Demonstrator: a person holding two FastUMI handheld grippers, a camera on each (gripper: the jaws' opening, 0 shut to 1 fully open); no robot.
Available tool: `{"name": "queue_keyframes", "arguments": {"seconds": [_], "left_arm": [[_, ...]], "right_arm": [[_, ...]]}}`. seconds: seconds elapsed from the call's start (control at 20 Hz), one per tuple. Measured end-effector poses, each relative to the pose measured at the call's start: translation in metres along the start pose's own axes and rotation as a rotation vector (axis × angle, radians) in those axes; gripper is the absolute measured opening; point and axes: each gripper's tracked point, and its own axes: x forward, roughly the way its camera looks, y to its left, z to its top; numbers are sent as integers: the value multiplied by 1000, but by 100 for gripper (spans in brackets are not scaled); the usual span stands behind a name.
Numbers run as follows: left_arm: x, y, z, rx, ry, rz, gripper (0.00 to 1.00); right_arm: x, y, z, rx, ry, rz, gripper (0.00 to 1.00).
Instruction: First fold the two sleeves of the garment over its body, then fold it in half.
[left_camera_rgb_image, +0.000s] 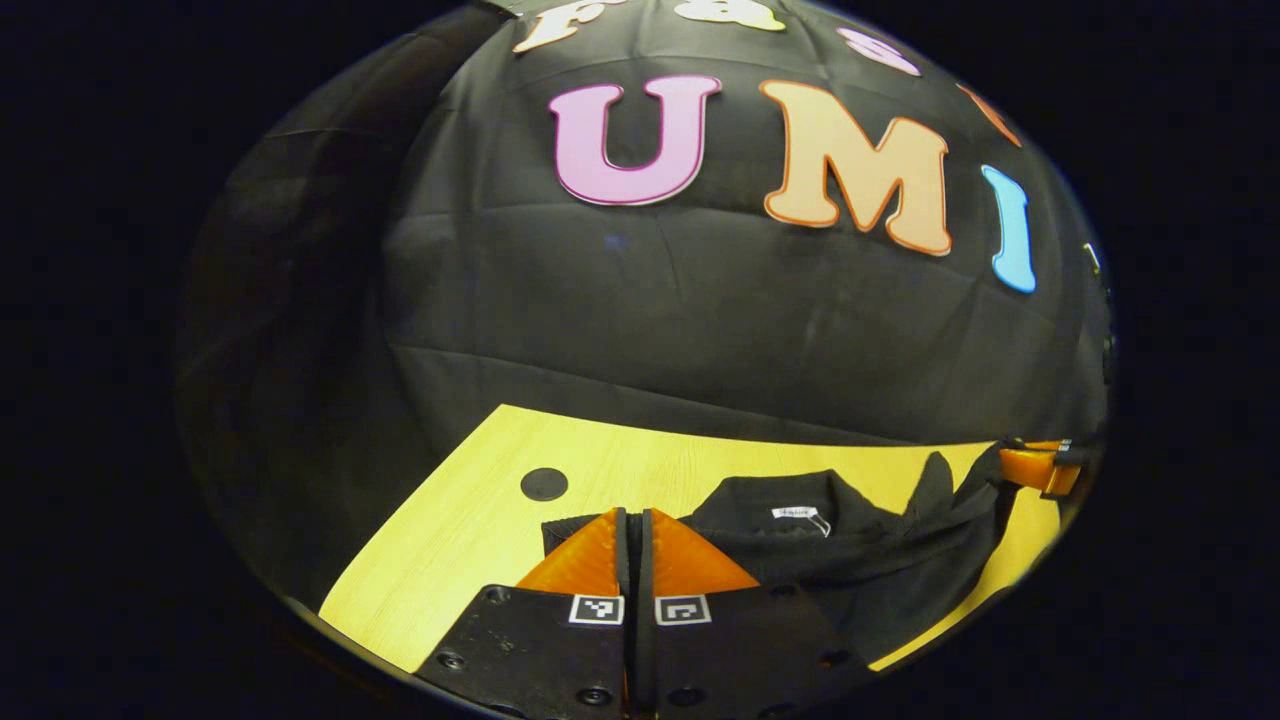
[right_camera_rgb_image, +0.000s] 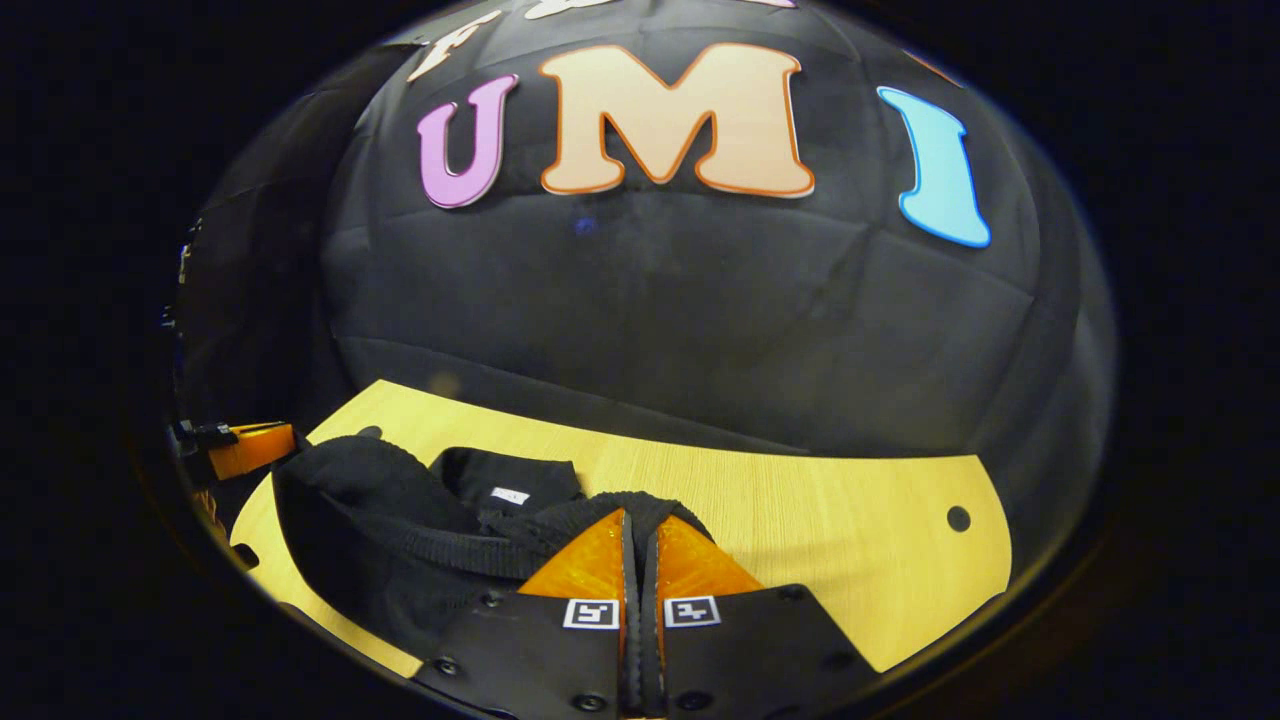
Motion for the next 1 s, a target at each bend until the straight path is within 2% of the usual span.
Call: {"name": "queue_keyframes", "arguments": {"seconds": [0.25,0.35,0.45,0.55,0.6,0.7,0.75,0.85,0.9,0.95,1.0], "left_arm": [[24,-3,-17,38,45,-5,0],[30,-4,-23,55,59,-6,0],[35,-5,-25,52,60,-4,2],[35,-4,-29,61,72,6,5],[35,-3,-27,66,68,15,6],[34,-4,-25,60,51,9,13],[30,-7,-21,54,43,2,24],[28,-9,-15,44,32,-5,55],[26,-8,-12,41,27,-1,71],[24,-8,-12,39,18,3,87],[21,-6,-7,38,9,7,89]], "right_arm": [[31,0,-16,124,64,-23,2],[38,0,-20,146,78,-35,7],[42,1,-19,150,70,-32,17],[42,3,-16,163,61,-14,19],[42,4,-15,175,59,-6,25],[39,2,-13,193,57,3,46],[37,1,-12,198,56,8,53],[32,3,-9,205,49,24,67],[29,2,-5,202,41,25,80],[28,0,-2,194,29,18,85],[22,0,3,185,10,17,92]]}}
